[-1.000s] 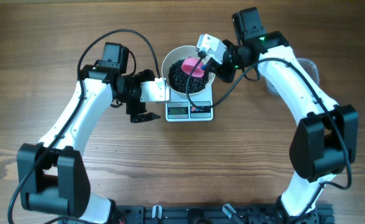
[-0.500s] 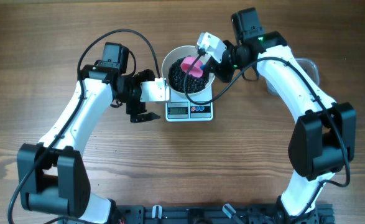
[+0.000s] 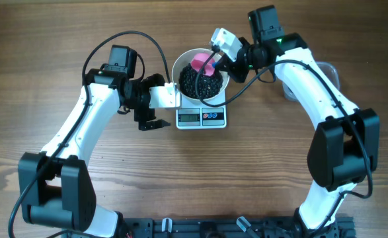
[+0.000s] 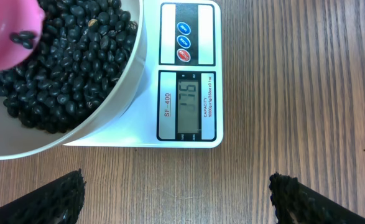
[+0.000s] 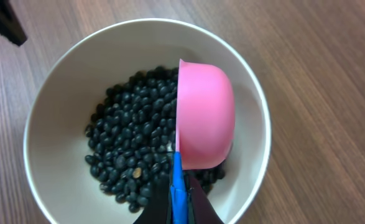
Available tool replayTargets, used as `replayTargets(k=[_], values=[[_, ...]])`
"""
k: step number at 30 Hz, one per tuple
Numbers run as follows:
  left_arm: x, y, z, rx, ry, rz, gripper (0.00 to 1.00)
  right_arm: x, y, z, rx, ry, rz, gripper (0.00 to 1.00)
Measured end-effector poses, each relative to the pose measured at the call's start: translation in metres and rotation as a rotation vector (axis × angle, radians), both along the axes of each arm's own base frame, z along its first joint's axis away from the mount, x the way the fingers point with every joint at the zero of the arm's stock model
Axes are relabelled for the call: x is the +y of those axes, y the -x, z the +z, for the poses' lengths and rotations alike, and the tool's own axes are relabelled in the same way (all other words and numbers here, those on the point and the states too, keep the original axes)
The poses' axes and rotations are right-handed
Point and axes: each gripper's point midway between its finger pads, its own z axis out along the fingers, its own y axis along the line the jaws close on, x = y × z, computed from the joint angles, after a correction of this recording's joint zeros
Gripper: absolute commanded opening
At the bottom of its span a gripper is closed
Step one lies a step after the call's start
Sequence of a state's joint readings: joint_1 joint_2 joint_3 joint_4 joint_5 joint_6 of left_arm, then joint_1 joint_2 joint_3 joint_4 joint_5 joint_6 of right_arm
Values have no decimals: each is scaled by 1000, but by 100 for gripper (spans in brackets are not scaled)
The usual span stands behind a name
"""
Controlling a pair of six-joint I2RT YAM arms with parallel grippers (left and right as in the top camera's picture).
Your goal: Scoop item into bowl and weigh 150g on scale
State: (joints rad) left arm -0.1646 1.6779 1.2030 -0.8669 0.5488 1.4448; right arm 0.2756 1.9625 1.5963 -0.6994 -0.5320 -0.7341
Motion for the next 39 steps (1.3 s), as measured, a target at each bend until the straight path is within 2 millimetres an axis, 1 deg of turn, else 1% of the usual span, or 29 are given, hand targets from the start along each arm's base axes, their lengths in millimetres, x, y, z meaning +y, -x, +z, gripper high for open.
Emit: replayTargets(k=[10, 19, 20, 26, 28, 39], values=[[0, 0, 0, 0, 0, 0, 100, -14, -11, 6, 0, -38, -48, 4], [0, 0, 0, 0, 0, 0, 100, -12, -13, 10, -19, -50, -44, 4], [0, 0, 0, 0, 0, 0, 100, -12, -13, 12, -23, -51, -44, 4], [0, 0, 0, 0, 0, 0, 100, -12, -15, 41, -99, -71, -42, 4], [0, 0, 0, 0, 0, 0, 100, -12, -14, 46, -110, -74, -42, 4], [0, 0, 0, 0, 0, 0, 100, -12, -15, 49, -117, -75, -42, 4]])
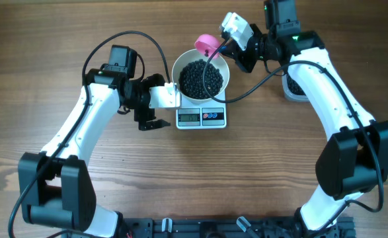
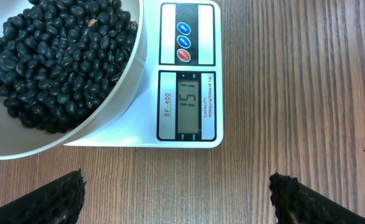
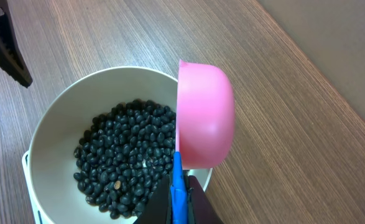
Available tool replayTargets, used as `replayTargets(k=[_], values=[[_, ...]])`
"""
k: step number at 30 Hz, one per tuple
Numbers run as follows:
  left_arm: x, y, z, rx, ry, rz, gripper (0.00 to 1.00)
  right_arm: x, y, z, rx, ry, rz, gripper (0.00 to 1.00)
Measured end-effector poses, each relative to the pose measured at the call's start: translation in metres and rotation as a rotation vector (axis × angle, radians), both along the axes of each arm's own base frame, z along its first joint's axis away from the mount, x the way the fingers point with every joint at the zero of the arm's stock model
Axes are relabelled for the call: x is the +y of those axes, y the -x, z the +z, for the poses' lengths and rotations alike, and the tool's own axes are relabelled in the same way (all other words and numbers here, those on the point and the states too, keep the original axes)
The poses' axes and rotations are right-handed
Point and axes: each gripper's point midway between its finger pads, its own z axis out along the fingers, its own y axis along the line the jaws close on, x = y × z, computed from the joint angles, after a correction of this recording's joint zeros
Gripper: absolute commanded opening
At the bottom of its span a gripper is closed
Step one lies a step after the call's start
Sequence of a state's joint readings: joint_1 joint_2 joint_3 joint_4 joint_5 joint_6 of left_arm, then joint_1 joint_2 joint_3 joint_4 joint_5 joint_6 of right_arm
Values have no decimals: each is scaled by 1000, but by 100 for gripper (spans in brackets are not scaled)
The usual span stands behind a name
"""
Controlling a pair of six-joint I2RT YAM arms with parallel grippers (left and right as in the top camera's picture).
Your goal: Scoop item into bowl and weigh 150g on scale
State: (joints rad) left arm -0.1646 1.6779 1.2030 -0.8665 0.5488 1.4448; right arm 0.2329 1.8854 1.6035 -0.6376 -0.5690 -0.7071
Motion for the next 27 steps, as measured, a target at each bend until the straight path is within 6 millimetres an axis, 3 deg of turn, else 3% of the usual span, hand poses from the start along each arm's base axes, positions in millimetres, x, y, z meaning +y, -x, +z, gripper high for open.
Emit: replayTargets(k=[27], values=[[0, 0, 0, 0, 0, 0, 100, 6, 5, 5, 20, -56, 29, 4]])
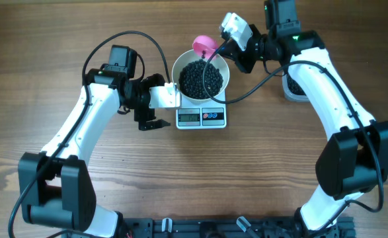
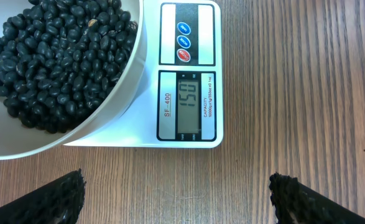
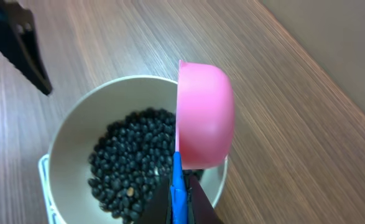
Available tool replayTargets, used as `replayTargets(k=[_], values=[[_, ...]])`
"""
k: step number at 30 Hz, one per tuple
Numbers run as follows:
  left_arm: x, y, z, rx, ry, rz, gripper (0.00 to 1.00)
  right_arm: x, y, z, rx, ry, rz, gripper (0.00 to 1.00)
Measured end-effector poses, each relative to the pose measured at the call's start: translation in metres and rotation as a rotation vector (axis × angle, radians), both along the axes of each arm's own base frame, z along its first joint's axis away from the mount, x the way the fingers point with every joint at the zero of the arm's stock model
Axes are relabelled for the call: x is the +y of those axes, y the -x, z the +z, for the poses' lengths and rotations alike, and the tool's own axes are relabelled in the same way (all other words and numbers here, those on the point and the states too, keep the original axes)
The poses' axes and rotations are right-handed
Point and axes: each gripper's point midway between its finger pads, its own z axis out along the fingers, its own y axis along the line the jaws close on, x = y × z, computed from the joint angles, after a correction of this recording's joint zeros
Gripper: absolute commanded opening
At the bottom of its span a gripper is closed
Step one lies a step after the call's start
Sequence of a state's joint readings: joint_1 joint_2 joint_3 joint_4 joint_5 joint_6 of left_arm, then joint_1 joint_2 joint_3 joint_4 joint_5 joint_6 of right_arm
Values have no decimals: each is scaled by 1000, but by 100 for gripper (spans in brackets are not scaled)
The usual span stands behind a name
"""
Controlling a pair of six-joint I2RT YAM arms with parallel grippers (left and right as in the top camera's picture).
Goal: Scoop item into bowl and weigh 150g on scale
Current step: 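Carry the pink scoop right and lower it into the bean tub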
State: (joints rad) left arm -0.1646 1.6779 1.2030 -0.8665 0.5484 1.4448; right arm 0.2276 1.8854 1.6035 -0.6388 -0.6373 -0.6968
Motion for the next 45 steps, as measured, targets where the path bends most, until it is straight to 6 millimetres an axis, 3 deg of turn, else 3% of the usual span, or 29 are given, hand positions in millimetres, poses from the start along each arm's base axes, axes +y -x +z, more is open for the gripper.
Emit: replayTargets(k=[4, 10, 15, 17, 20, 22, 23, 25, 31, 39, 45], values=[[0, 0, 0, 0, 0, 0, 100, -8, -7, 11, 52, -104, -56, 4], [0, 0, 0, 0, 0, 0, 100, -44, -20, 31, 201, -305, -204, 4], [0, 0, 0, 0, 0, 0, 100, -98, -32, 43, 327, -427, -411, 4], [0, 0, 0, 0, 0, 0, 100, -133, -33, 63, 311, -469, -502, 4], [0, 0, 0, 0, 0, 0, 100, -178, -23, 93, 270, -506, -609, 4], [0, 0, 0, 0, 0, 0, 100, -203, -11, 102, 277, -511, -686, 4], [0, 0, 0, 0, 0, 0, 100, -225, 0, 99, 315, -498, -773, 4], [0, 0, 0, 0, 0, 0, 100, -246, 8, 87, 365, -469, -872, 4], [0, 0, 0, 0, 0, 0, 100, -285, 42, 38, 484, -221, -1098, 4], [0, 0, 0, 0, 0, 0, 100, -308, 57, 17, 508, -48, -1185, 4], [0, 0, 0, 0, 0, 0, 100, -294, 55, 11, 474, 51, -1097, 6]])
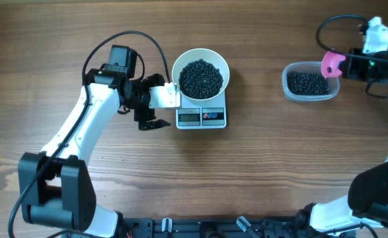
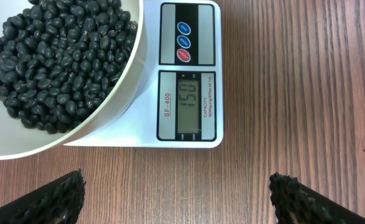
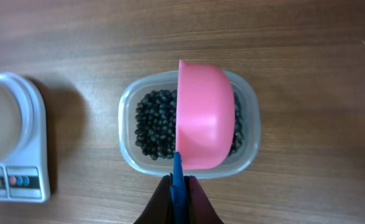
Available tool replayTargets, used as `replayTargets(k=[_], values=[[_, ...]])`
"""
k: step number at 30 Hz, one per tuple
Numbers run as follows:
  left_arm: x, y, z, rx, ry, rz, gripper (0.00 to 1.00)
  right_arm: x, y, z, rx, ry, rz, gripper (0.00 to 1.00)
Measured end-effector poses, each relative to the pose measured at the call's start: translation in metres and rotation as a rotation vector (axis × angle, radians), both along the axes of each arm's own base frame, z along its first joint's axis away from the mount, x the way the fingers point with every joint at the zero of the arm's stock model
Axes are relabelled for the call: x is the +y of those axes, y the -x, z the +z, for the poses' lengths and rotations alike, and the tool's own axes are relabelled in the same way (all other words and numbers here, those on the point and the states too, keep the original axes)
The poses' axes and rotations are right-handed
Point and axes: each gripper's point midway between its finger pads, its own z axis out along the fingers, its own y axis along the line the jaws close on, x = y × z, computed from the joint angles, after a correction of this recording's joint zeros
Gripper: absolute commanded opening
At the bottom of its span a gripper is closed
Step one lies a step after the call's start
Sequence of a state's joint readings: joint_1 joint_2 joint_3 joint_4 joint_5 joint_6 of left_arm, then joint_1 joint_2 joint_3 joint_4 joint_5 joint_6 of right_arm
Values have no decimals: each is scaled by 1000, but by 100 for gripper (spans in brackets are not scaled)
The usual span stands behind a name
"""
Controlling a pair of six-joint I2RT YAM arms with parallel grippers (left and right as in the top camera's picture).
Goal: Scoop item into bowl and weigh 150g on scale
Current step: 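Carry the pink scoop right and lower it into the bean tub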
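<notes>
A white bowl [image 1: 201,58] full of black beans [image 2: 51,62] stands on the white scale [image 1: 201,117]; its display [image 2: 190,101] reads 150. My left gripper [image 2: 176,198] stands open on the near-left side of the scale, nothing between its fingers. The pink scoop [image 3: 204,115] with a blue handle [image 3: 178,186] is held on edge over the clear tub of beans [image 1: 309,82] at the right. My right gripper [image 3: 179,202] is shut on that handle.
The wooden table [image 1: 260,172] carries only the scale and the tub. The right arm [image 1: 379,59] reaches in from the right edge. The left arm [image 1: 94,119] lies left of the scale.
My right gripper has moved with the pink scoop from above the bowl's far rim to above the tub of beans at the right. The display still reads 150. The left arm is unmoved.
The scoop was down in the bowl's beans and the display read 176. Then the scoop was held above the bowl's far rim and the reading was 151, then 150. Now the scoop is over the tub.
</notes>
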State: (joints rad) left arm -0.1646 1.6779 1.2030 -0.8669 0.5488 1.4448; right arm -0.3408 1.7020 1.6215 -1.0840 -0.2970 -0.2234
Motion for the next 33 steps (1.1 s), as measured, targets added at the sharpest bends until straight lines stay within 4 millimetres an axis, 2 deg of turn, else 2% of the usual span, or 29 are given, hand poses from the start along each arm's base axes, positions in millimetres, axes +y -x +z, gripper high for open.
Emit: replayTargets(k=[6, 10, 12, 14, 17, 20, 21, 23, 25, 26, 29, 33], values=[[0, 0, 0, 0, 0, 0, 100, 21, -6, -7, 25, 133, 131, 9], [0, 0, 0, 0, 0, 0, 100, 19, -6, -11, 36, 151, 140, 17], [0, 0, 0, 0, 0, 0, 100, 17, -6, -11, 36, 158, 140, 15], [0, 0, 0, 0, 0, 0, 100, 17, -6, -11, 36, 163, 143, 8], [0, 0, 0, 0, 0, 0, 100, 20, -5, -12, 36, 179, 188, 8], [0, 0, 0, 0, 0, 0, 100, 34, -5, -13, 38, 208, 272, 10], [0, 0, 0, 0, 0, 0, 100, 37, -6, -13, 36, 214, 288, 12], [0, 0, 0, 0, 0, 0, 100, 39, -8, -13, 28, 222, 305, 27], [0, 0, 0, 0, 0, 0, 100, 38, -8, -15, 34, 226, 313, 37], [0, 0, 0, 0, 0, 0, 100, 38, -8, -18, 43, 226, 314, 36], [0, 0, 0, 0, 0, 0, 100, 37, -10, -26, 63, 224, 321, 22], [0, 0, 0, 0, 0, 0, 100, 41, -10, -39, 84, 168, 335, 17]])
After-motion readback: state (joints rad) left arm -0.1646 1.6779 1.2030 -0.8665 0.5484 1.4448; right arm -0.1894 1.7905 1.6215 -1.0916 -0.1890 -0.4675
